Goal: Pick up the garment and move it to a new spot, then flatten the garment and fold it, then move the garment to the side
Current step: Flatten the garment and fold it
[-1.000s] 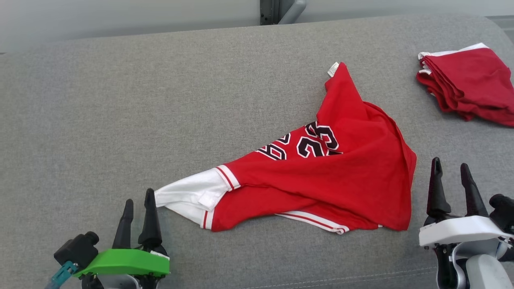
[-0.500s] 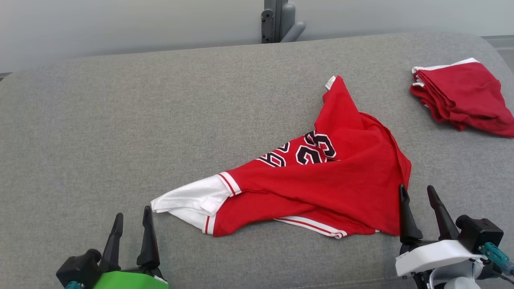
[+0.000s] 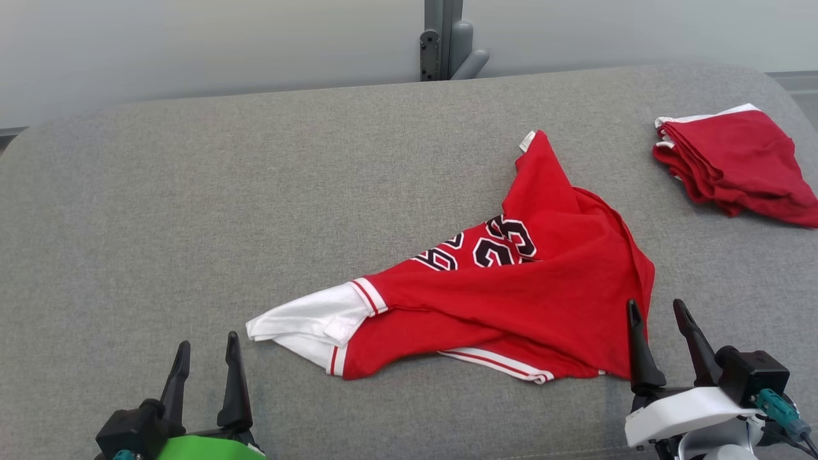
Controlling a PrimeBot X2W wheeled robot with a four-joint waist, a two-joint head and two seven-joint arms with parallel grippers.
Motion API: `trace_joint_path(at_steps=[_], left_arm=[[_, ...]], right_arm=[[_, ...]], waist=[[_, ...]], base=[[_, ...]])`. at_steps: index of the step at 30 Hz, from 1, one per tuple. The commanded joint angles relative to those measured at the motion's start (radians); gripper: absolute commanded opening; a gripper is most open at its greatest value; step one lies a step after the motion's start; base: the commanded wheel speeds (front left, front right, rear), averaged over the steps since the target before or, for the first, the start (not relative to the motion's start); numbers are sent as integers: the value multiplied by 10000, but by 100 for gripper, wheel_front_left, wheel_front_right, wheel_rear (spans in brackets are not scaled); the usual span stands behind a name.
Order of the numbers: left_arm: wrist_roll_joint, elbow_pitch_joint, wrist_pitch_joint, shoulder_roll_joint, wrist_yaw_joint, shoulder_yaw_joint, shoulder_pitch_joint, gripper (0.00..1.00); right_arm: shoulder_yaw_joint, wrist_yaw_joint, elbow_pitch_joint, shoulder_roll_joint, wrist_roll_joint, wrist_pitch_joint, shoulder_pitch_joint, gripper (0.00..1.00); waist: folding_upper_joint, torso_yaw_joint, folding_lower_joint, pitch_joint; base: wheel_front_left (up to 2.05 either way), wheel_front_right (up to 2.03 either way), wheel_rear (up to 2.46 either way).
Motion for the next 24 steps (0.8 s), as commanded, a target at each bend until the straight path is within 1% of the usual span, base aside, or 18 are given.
trace_joint_path(at_steps=[1, 5, 8, 13, 18, 24], left_arm=[[99, 26, -24, 0, -23, 13, -14, 100], [123, 49, -24, -16, -77, -4, -68, 100], [90, 44, -24, -22, -109, -23, -146, 100], [-48, 39, -24, -21, -107, -105, -289, 100], [-76, 109, -24, -23, -102, -121, -392, 100], [-64, 161, -24, -22, -113, -197, -508, 100]], right_arm=[[-3, -11, 10, -30, -64, -38, 85, 100], [-64, -11, 139, -30, 20, -38, 113, 100], [-106, -11, 679, -28, 413, -38, 255, 100], [106, -8, 1708, -31, 1690, -38, 336, 100], [368, -8, 2254, -31, 2917, -38, 64, 100], [684, -8, 3012, -28, 4104, -36, -448, 100]], waist=[[0, 16, 0, -13], [0, 31, 0, 28], [0, 38, 0, 145], [0, 43, 0, 415], [0, -27, 0, 629], [0, 25, 0, 764]], base=[[0, 0, 0], [0, 0, 0], [0, 0, 0], [0, 0, 0], [0, 0, 0], [0, 0, 0]])
